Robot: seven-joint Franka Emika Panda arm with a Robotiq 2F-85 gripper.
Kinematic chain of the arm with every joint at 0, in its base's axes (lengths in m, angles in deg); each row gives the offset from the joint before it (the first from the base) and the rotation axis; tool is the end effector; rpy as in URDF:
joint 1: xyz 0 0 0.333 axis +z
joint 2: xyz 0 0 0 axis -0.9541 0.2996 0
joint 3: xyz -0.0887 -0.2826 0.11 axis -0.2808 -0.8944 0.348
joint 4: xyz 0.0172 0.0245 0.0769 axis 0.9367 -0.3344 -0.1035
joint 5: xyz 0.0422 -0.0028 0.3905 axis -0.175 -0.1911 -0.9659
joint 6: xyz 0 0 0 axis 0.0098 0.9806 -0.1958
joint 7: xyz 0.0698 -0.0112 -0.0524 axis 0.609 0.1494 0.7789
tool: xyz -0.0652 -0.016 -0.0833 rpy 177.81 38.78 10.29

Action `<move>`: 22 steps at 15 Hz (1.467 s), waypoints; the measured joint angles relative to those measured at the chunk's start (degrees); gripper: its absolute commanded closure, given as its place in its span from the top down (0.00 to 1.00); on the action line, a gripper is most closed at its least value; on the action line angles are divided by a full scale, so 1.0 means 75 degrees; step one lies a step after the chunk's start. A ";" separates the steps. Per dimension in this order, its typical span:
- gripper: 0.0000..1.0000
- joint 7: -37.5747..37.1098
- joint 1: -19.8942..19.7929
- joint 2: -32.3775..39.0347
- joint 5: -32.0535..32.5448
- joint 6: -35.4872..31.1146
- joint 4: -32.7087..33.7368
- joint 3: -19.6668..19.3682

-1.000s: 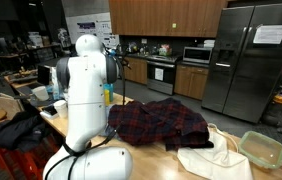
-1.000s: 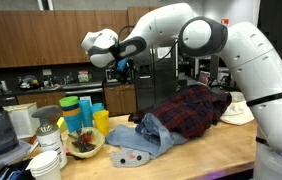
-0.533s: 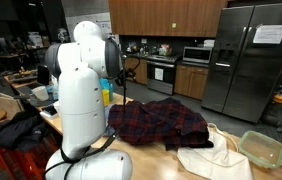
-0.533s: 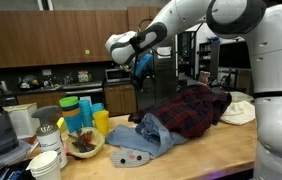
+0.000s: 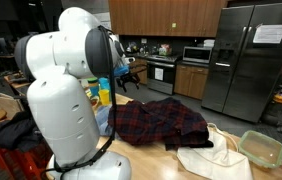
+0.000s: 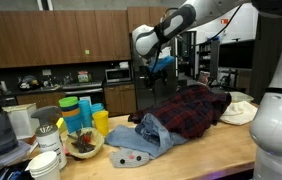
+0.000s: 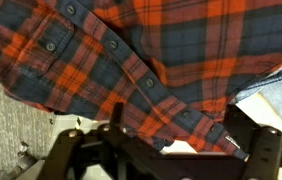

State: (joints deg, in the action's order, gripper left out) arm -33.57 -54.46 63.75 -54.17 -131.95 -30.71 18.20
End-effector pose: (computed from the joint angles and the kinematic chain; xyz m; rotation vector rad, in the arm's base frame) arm 0.4644 0.2415 0.5055 2.7802 0.4163 0.1047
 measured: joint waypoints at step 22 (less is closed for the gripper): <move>1.00 0.1685 -0.0797 -0.4065 -0.0895 -0.0729 -0.3818 -0.0375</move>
State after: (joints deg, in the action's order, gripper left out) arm -20.93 -60.44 33.26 -60.89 -137.42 -59.35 15.39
